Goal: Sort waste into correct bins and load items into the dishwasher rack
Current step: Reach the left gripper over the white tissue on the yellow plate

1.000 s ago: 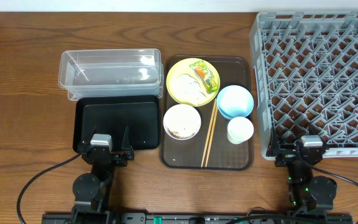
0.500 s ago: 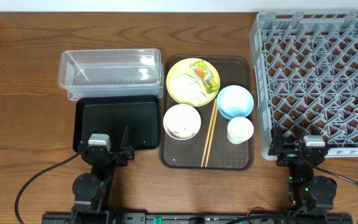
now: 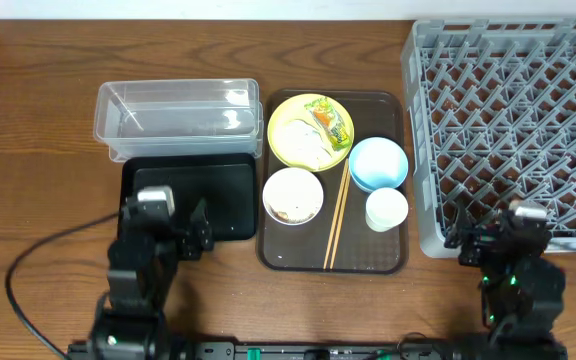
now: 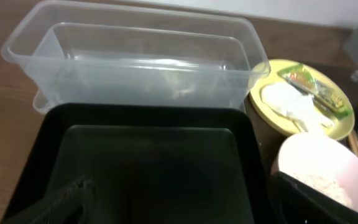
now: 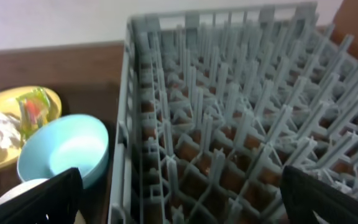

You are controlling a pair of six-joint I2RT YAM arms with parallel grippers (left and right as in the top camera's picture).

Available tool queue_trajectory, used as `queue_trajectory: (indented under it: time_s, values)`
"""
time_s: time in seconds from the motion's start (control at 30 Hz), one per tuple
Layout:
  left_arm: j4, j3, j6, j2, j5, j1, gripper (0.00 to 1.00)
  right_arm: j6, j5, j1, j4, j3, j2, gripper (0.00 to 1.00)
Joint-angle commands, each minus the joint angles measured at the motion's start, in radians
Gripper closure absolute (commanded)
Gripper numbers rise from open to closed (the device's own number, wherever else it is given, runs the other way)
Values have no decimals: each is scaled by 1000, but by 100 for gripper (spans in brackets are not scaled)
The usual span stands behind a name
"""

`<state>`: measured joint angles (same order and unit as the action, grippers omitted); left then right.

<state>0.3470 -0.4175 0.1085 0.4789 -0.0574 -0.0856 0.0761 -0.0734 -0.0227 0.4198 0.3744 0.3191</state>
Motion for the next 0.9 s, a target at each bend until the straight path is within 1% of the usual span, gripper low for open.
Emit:
queue_trajectory:
  time_s: [0.0, 0.13, 0.23, 0.3, 0.33, 0.37, 0.43, 0.53, 0.6, 0.67, 0.73, 0.77, 0.87]
  values:
    - [98, -160, 9, 169, -64, 6, 10, 16, -14, 17, 104, 153, 153, 1]
    - [327, -365, 9, 399, -116, 6, 10, 12, -13, 16, 248, 306, 329, 1]
    - [503, -512, 9, 559, -118, 6, 10, 13, -12, 17, 339, 404, 444, 1]
    - [607, -597, 9, 650, -117, 6, 10, 13, -12, 17, 367, 447, 501, 1]
    - [645, -631, 9, 689, -117, 6, 9, 13, -4, 17, 367, 459, 524, 1]
    - [660, -652, 10, 718, -120, 6, 2, 13, 3, 17, 367, 466, 540, 1]
    - [661, -669, 13, 758, -163, 6, 2, 13, 10, 17, 366, 471, 561, 1]
    - [647, -669, 14, 790, -171, 6, 2, 13, 14, 17, 363, 471, 565, 1]
    - [616, -669, 51, 797, -200, 6, 2, 13, 14, 17, 361, 471, 562, 1]
    - [556, -671, 50, 796, -249, 6, 2, 13, 14, 17, 358, 471, 562, 1]
    - [503, -684, 43, 796, -268, 3, 2, 13, 14, 17, 358, 471, 562, 1]
    - [483, -695, 31, 796, -272, -3, 1, 13, 14, 17, 358, 471, 562, 1]
    - [401, -738, 0, 798, -269, -42, 1, 13, 14, 17, 356, 471, 562, 1]
